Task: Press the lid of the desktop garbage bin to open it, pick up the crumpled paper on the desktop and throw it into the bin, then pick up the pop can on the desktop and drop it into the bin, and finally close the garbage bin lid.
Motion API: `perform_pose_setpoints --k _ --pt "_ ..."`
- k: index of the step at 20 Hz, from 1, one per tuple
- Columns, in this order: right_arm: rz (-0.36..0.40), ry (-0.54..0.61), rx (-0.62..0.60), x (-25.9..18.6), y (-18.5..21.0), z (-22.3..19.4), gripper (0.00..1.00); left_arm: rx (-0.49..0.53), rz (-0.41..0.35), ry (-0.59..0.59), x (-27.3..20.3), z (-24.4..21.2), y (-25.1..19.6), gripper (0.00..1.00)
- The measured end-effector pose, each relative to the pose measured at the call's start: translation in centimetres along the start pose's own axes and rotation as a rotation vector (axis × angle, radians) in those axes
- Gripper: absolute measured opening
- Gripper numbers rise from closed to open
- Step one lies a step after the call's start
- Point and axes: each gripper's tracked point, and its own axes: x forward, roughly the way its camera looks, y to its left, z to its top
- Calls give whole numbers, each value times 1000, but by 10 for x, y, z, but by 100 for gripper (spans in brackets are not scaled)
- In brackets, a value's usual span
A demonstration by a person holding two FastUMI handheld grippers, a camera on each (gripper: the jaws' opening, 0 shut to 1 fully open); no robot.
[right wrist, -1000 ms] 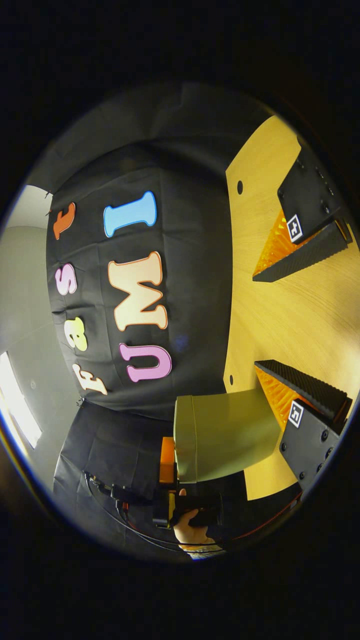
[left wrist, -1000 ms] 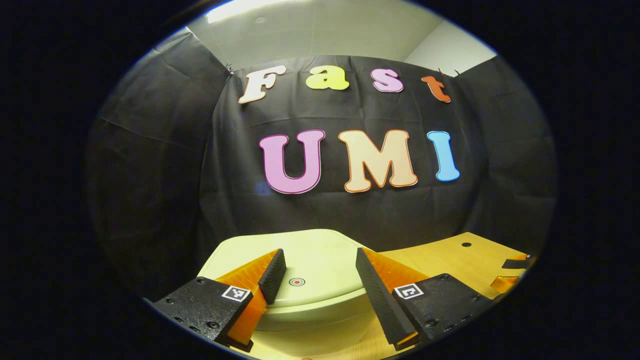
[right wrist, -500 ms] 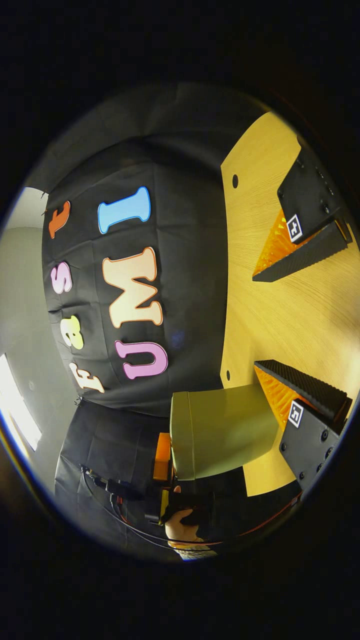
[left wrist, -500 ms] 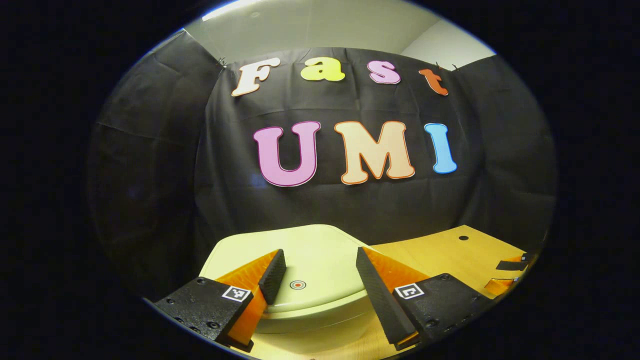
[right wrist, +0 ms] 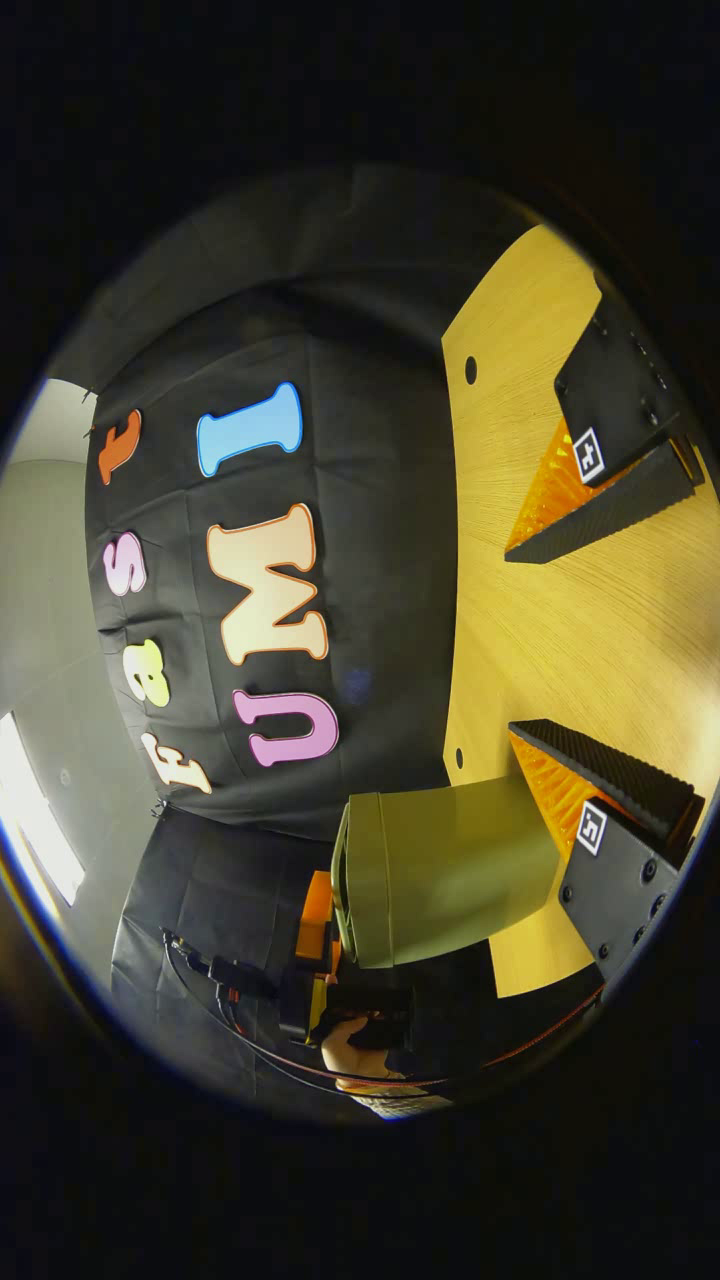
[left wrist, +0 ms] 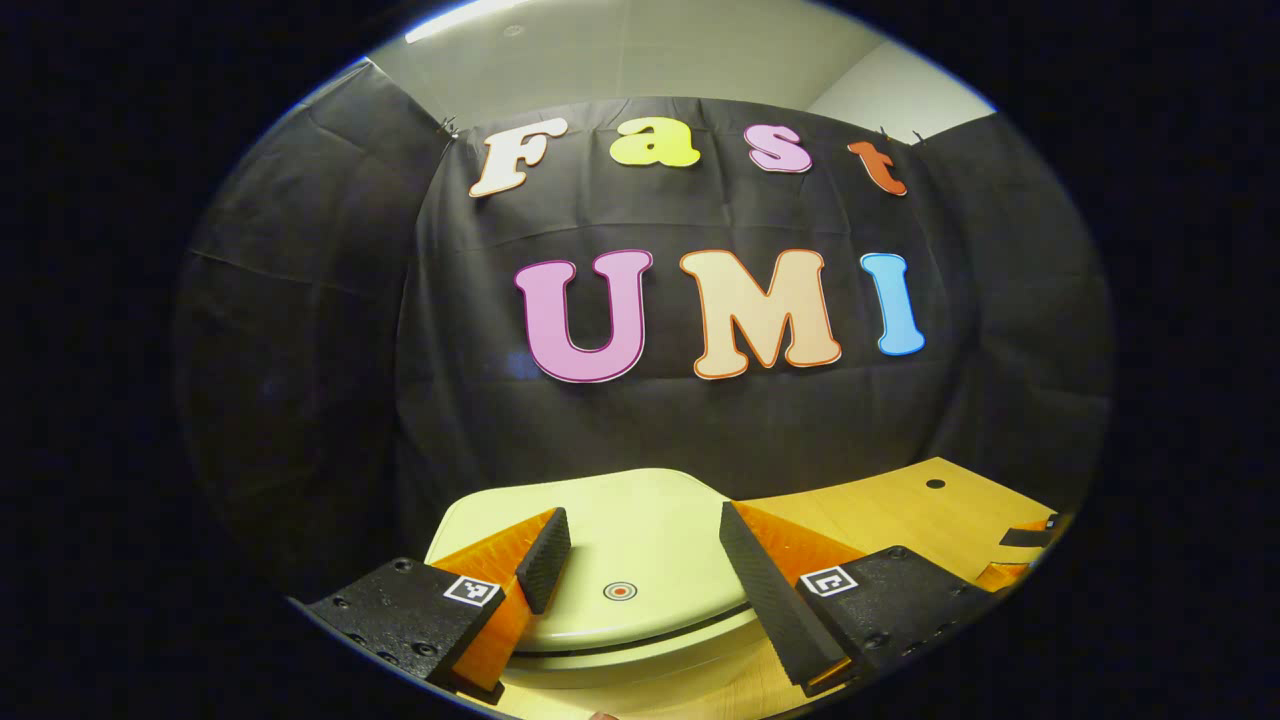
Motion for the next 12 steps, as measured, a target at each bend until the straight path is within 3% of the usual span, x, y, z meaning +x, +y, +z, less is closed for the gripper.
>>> perform_pose_setpoints --k 12 --pt "5 -1 2 0 1 0 99 -38 36 37 -5 -19 10 94"
